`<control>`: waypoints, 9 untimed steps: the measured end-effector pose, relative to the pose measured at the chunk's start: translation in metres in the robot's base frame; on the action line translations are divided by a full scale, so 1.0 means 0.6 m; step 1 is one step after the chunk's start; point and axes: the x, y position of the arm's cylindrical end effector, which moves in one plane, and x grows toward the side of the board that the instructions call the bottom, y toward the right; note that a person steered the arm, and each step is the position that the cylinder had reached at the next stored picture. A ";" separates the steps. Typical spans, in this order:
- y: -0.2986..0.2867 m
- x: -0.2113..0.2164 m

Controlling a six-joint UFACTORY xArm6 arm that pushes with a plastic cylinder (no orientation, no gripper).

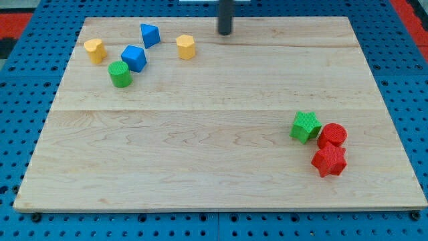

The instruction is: Move the hexagon into the red blocks

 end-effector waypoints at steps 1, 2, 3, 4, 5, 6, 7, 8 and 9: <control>-0.080 0.044; -0.051 0.100; -0.089 0.093; -0.153 0.084; -0.106 0.141; 0.067 0.172; 0.127 0.252; 0.113 0.160; 0.037 0.136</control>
